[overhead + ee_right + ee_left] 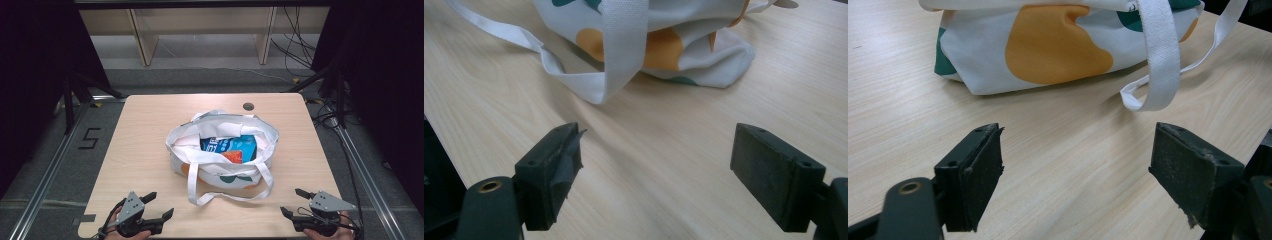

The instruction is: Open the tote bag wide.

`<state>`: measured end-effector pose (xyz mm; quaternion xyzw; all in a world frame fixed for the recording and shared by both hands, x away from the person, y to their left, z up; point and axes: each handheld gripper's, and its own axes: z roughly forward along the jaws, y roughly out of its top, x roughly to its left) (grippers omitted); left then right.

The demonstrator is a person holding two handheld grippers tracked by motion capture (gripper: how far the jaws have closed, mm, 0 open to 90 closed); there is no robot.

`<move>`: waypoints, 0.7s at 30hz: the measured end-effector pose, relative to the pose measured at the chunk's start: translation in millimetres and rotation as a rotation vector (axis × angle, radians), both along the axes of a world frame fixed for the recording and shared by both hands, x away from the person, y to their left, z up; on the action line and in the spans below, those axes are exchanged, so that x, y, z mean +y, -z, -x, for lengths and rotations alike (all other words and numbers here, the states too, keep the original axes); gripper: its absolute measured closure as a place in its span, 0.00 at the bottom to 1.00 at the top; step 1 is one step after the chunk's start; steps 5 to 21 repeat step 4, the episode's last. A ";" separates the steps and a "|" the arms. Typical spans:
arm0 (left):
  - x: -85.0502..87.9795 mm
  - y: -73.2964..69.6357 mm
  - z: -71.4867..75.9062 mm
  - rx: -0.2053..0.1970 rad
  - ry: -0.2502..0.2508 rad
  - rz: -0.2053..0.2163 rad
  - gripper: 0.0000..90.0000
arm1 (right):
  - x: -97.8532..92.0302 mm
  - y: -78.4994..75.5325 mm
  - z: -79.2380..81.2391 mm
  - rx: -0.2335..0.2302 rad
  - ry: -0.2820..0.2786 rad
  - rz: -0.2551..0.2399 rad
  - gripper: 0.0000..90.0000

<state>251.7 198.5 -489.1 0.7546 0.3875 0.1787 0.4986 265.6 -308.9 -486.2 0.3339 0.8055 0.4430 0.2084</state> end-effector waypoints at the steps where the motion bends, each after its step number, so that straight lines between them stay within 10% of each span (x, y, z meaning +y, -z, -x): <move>1: -0.2 0.1 0.1 0.002 -0.001 0.005 0.22 | -0.1 -0.1 0.0 -0.001 0.000 -0.001 0.23; 21: 0.5 0.6 -0.8 0.003 0.001 0.003 0.22 | 0.1 -0.4 0.8 0.008 0.005 -0.012 0.24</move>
